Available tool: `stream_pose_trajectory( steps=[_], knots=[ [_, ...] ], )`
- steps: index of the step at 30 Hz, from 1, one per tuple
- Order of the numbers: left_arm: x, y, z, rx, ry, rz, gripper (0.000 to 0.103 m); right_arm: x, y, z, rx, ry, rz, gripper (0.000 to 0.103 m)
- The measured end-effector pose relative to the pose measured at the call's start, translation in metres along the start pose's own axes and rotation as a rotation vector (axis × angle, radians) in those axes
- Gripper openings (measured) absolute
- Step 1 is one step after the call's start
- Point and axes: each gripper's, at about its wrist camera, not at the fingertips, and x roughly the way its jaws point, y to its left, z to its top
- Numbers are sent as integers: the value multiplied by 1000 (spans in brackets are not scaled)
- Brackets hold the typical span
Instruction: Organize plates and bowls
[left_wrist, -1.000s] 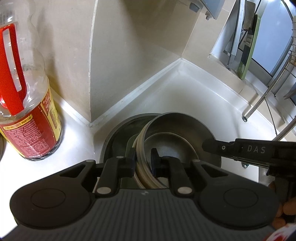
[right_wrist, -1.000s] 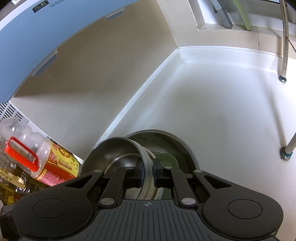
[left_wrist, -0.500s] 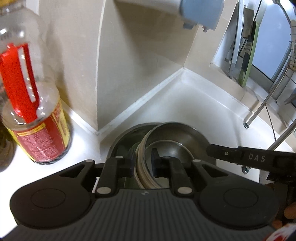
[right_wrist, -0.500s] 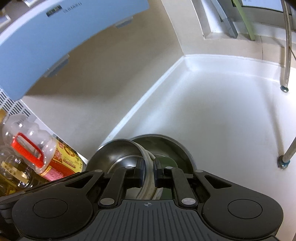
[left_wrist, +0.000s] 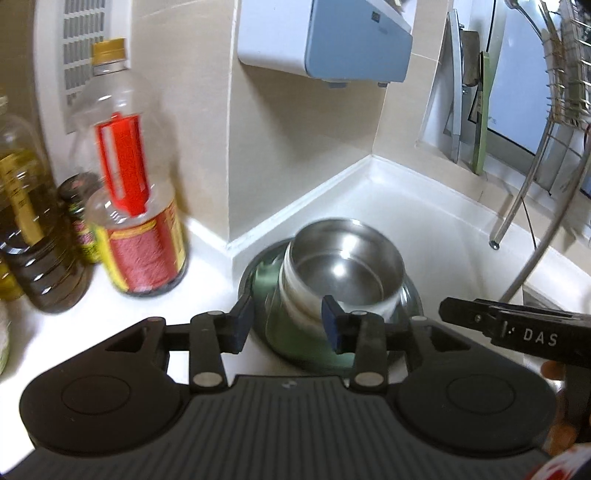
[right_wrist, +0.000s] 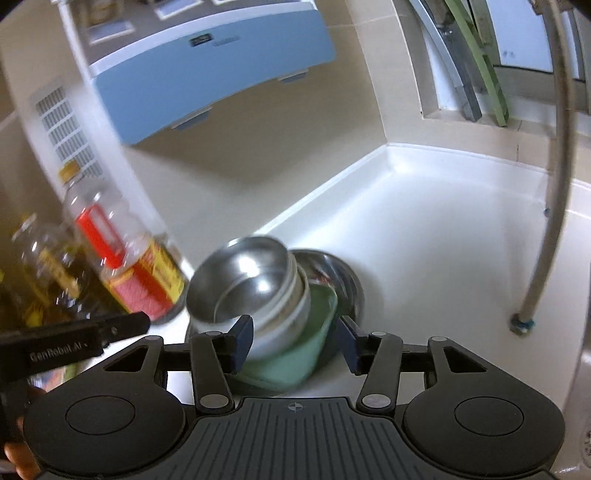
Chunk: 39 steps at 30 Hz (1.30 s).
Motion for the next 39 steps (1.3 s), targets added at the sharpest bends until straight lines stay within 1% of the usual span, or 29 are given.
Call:
stream_pose_trajectory(
  steps=[3, 8, 9, 10, 11, 13, 15, 18, 21, 25, 28, 32, 35, 39],
  knots=[
    [-22, -8, -18, -9, -12, 31, 41, -17, 0, -16, -49, 12, 7, 51],
    [-57, -26, -48, -37, -26, 68, 45, -44, 1, -47, -124, 48, 29, 51],
    [-63, -30, -54, -41, -29, 80, 48, -49, 0, -52, -129, 57, 37, 51],
    [-69, -35, -61, -39, -37, 97, 52, -54, -2, -57, -132, 63, 44, 51],
    [-76, -39, -69, -34, -49, 119, 53, -59, -3, -62, -133, 70, 48, 51],
    [-89, -50, -84, -19, -73, 172, 53, -67, -6, -71, -133, 89, 52, 51],
    [-99, -58, -97, -28, -60, 197, 53, -74, -8, -80, -138, 107, 62, 51],
    [-108, -63, -113, -67, -13, 198, 53, -82, -14, -93, -131, 150, 85, 51],
    [-115, -67, -127, -89, 34, 214, 53, -90, -19, -104, -120, 191, 109, 51],
    [-121, -71, -142, -107, 88, 199, 52, -98, -20, -115, -119, 225, 99, 51],
    [-124, -75, -152, -95, 112, 190, 52, -103, -20, -121, -106, 243, 94, 51],
    [-127, -78, -161, -73, 141, 156, 52, -112, -13, -129, -108, 248, 75, 51],
    [-129, -75, -167, -62, 166, 137, 52, -118, -7, -133, -107, 255, 61, 51],
    [-136, -67, -171, -51, 176, 125, 52, -127, 4, -143, -107, 269, 51, 51]
  ],
)
